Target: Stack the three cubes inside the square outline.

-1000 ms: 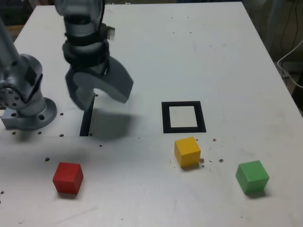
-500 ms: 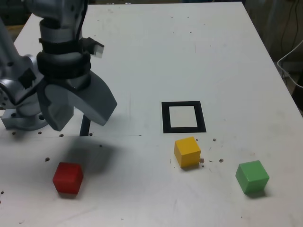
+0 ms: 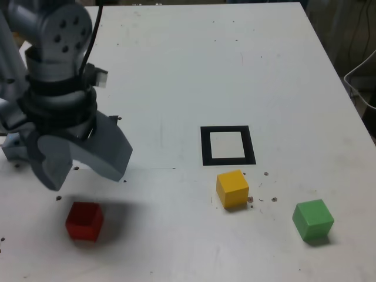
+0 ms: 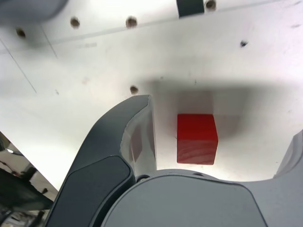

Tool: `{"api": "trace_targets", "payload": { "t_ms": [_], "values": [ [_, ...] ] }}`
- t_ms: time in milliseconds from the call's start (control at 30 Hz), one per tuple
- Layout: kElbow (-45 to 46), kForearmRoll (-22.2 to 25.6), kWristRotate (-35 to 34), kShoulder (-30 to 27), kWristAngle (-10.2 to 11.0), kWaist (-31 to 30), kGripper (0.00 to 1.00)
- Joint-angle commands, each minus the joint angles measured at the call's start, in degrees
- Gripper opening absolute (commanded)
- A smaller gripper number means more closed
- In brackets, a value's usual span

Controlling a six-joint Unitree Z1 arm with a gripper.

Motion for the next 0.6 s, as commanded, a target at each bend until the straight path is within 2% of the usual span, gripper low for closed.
{"api": "trace_targets", "payload": {
  "t_ms": [0, 367, 567],
  "values": [
    [-0.3, -0.6, -1.6, 0.4, 0.0, -1.2, 0.98],
    [-0.4, -3.7, -6.2, 4.8, 0.0, -6.7, 0.96],
    [-0.3, -4.7, -7.0, 6.9, 0.1, -7.6, 0.95]
  ]
}}
